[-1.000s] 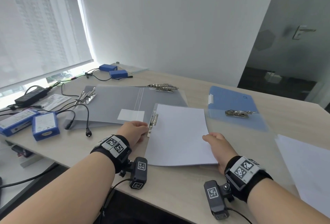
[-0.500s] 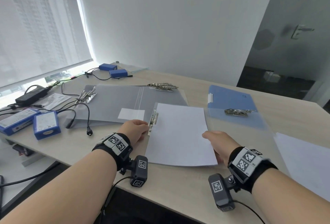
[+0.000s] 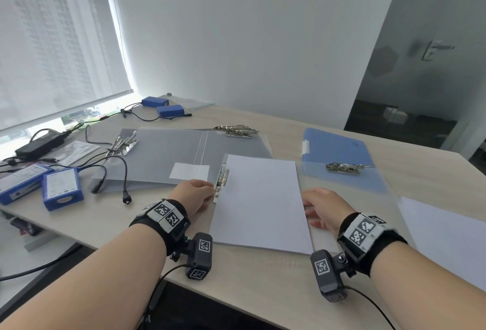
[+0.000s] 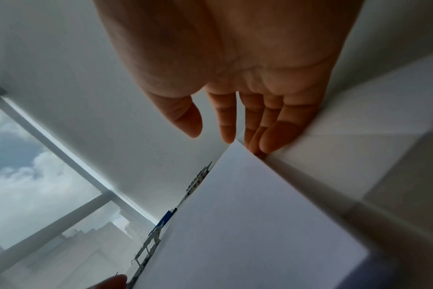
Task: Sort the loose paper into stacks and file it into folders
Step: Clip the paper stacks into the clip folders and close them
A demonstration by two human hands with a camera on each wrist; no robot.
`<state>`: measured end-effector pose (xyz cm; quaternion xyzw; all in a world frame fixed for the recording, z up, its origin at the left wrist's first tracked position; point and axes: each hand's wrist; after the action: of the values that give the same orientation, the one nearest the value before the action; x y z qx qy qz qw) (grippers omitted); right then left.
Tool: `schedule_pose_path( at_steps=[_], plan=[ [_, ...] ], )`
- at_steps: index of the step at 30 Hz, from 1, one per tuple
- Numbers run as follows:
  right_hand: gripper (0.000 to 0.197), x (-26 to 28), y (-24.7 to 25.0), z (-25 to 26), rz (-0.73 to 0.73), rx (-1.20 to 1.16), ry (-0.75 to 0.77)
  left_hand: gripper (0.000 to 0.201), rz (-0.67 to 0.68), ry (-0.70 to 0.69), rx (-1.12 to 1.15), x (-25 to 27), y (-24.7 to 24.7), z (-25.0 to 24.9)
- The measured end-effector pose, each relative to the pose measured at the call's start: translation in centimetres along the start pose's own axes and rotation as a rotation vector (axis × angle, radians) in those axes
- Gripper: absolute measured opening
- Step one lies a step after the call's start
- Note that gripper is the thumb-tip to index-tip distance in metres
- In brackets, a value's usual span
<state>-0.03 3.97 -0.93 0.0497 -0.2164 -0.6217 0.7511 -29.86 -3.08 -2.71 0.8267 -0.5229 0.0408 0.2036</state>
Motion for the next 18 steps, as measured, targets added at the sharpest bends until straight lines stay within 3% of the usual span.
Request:
schedule_pose_path(
  at_steps=[6, 12, 18],
  plan=[
    [0.011, 0.2, 0.6, -0.6, -0.029, -0.186, 0.0, 0.009, 0.015, 0.028, -0.022, -1.0, 0.0, -0.2],
    [0.014, 0.1, 1.2, -1.3, -0.034, -0.3, -0.007, 0.007, 0.083, 0.163, -0.05, -1.5, 0.1, -3.2],
    [0.012, -0.2, 1.3, -1.6, -0.021, -0.32, -0.001, 0.04, 0.048, 0.06, -0.105, -3.7, -1.0, -4.8]
  ],
)
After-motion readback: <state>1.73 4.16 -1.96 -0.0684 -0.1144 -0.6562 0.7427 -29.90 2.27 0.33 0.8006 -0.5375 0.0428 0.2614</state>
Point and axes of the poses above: each hand's wrist, its own x-axis away from the middle knuckle, its own y-axis out of the back of the hand, z = x × y, and after that the axes turned 3 degrees about y, right-handed
